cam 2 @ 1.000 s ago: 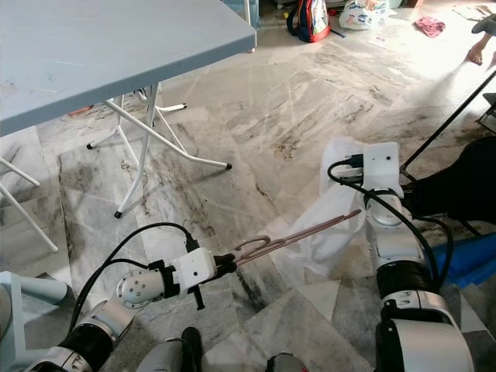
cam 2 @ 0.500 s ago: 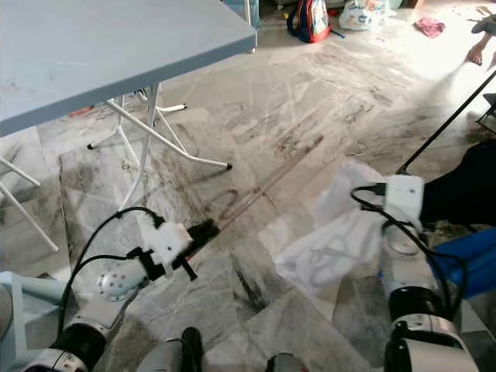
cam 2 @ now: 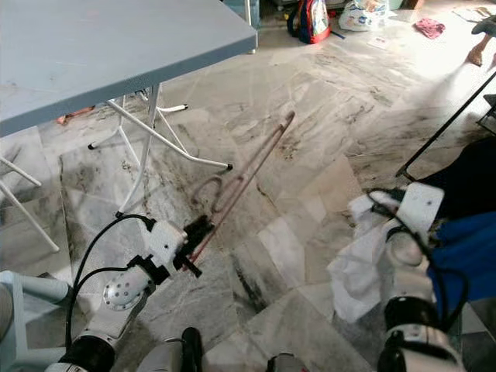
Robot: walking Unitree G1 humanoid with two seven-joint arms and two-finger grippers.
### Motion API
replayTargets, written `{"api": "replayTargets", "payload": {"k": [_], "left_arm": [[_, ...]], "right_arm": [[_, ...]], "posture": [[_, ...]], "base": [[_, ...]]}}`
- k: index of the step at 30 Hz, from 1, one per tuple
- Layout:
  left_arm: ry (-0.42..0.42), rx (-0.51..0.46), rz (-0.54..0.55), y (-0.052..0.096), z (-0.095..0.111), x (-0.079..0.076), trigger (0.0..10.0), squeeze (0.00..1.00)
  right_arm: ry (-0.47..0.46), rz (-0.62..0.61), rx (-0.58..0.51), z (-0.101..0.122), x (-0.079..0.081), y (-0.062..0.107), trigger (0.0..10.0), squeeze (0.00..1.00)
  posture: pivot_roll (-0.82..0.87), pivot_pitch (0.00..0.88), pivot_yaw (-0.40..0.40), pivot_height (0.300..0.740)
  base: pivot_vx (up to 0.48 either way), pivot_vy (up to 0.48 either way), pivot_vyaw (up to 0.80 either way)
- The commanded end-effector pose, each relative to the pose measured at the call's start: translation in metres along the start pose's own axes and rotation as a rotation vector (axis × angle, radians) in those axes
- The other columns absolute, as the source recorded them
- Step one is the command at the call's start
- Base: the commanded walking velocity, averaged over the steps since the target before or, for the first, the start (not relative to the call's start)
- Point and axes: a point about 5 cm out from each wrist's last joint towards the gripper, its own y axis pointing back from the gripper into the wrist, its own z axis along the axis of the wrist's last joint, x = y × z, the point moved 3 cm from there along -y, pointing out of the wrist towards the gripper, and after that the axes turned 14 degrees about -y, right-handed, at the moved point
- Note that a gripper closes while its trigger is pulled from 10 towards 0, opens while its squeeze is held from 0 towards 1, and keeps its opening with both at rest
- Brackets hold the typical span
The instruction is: Hang hanger
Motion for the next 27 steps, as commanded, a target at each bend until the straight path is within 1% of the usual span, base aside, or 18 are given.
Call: {"api": "replayTargets", "payload": {"k": [1, 2, 3, 6, 7, 8, 9, 10, 11, 14, 16, 18, 19, 20, 22, 23, 24, 27], "left_arm": [[0.051, 0.08, 0.099, 0.005, -0.014, 0.009, 2.9, 0.0], [0.051, 0.08, 0.099, 0.005, -0.014, 0.009, 2.9, 0.0], [0.079, 0.128, 0.176, 0.004, -0.018, 0.015, 10.0, 0.0], [0.089, 0.153, 0.208, 0.001, -0.018, 0.016, 10.0, 0.0], [0.09, 0.148, 0.21, 0.0, -0.017, 0.016, 10.0, 0.0], [0.09, 0.145, 0.212, -0.001, -0.016, 0.016, 10.0, 0.0], [0.086, 0.143, 0.22, -0.002, -0.014, 0.017, 10.0, 0.0], [0.075, 0.14, 0.237, -0.002, -0.012, 0.02, 10.0, 0.0], [0.057, 0.146, 0.281, -0.003, -0.01, 0.026, 10.0, 0.0], [0.04, 0.186, 0.34, -0.002, -0.012, 0.034, 10.0, 0.0], [0.004, 0.244, 0.344, 0.001, -0.018, 0.035, 10.0, 0.0], [0.032, 0.27, 0.34, 0.004, -0.023, 0.035, 10.0, 0.0], [0.049, 0.311, 0.332, 0.013, -0.033, 0.035, 10.0, 0.0], [0.049, 0.311, 0.332, 0.013, -0.033, 0.035, 10.0, 0.0], [0.044, 0.34, 0.341, 0.023, -0.041, 0.04, 10.0, 0.0], [0.044, 0.363, 0.357, 0.032, -0.044, 0.045, 10.0, 0.0], [0.044, 0.363, 0.357, 0.032, -0.044, 0.045, 10.0, 0.0], [0.044, 0.389, 0.364, 0.04, -0.048, 0.049, 10.0, 0.0]], "right_arm": [[-0.01, 0.02, -0.033, 0.005, 0.001, 0.004, 0.0, 0.0], [-0.01, 0.02, -0.033, 0.005, 0.001, 0.004, 0.0, 0.0], [-0.024, 0.051, -0.039, -0.001, 0.005, 0.013, 0.0, 0.0], [-0.045, 0.114, -0.063, -0.002, 0.015, 0.025, 0.0, 0.0], [-0.048, 0.136, -0.071, -0.002, 0.019, 0.028, 0.5, 0.0], [-0.049, 0.15, -0.076, -0.001, 0.022, 0.031, 0.5, 0.0], [-0.046, 0.178, -0.084, 0.0, 0.027, 0.034, 8.1, 0.0], [-0.04, 0.211, -0.097, 0.003, 0.034, 0.037, 10.0, 0.0], [-0.042, 0.254, -0.123, 0.007, 0.044, 0.043, 10.0, 0.0], [-0.051, 0.298, -0.161, 0.015, 0.057, 0.05, 10.0, 0.0], [-0.048, 0.322, -0.178, 0.018, 0.065, 0.056, 10.0, 0.0], [-0.045, 0.326, -0.189, 0.02, 0.068, 0.06, 10.0, 0.0], [-0.041, 0.337, -0.191, 0.017, 0.073, 0.063, 10.0, 0.0], [-0.041, 0.337, -0.191, 0.017, 0.073, 0.063, 10.0, 0.0], [-0.049, 0.338, -0.178, 0.013, 0.076, 0.065, 10.0, 0.0], [-0.041, 0.346, -0.168, 0.01, 0.079, 0.067, 10.0, 0.0], [-0.041, 0.346, -0.168, 0.01, 0.079, 0.067, 10.0, 0.0], [-0.03, 0.363, -0.157, 0.008, 0.081, 0.069, 10.0, 0.0]], "posture": [[-0.04, 0.183, -0.004, 0.74], [-0.04, 0.183, -0.004, 0.74], [-0.04, 0.175, 0.003, 0.74], [-0.04, 0.165, 0.011, 0.74], [-0.04, 0.163, 0.012, 0.74], [-0.04, 0.163, 0.012, 0.74], [-0.04, 0.159, 0.019, 0.74], [-0.04, 0.158, 0.022, 0.74], [-0.05, 0.155, 0.028, 0.74], [-0.04, 0.155, 0.038, 0.74], [-0.04, 0.157, 0.044, 0.74], [-0.03, 0.155, 0.048, 0.74], [-0.02, 0.144, 0.048, 0.74], [-0.02, 0.144, 0.048, 0.74], [0.0, 0.141, 0.043, 0.74], [0.0, 0.136, 0.04, 0.74], [0.0, 0.136, 0.04, 0.74], [0.03, 0.146, 0.044, 0.74]], "base": [[0.0, 0.0, 0.0], [0.0, 0.0, 0.0], [0.0, 0.0, 0.0], [0.0, 0.0, 0.0], [0.0, 0.0, 0.0], [0.0, 0.0, 0.0], [0.0, 0.0, 0.0], [0.0, 0.0, 0.0], [0.0, 0.0, 0.0], [0.0, 0.0, 0.0], [0.0, 0.0, 0.0], [0.0, 0.0, 0.0], [0.0, 0.0, 0.0], [0.0, 0.0, 0.0], [0.0, 0.0, 0.0], [0.0, 0.0, 0.0], [0.0, 0.0, 0.0], [0.0, 0.0, 0.0]]}}
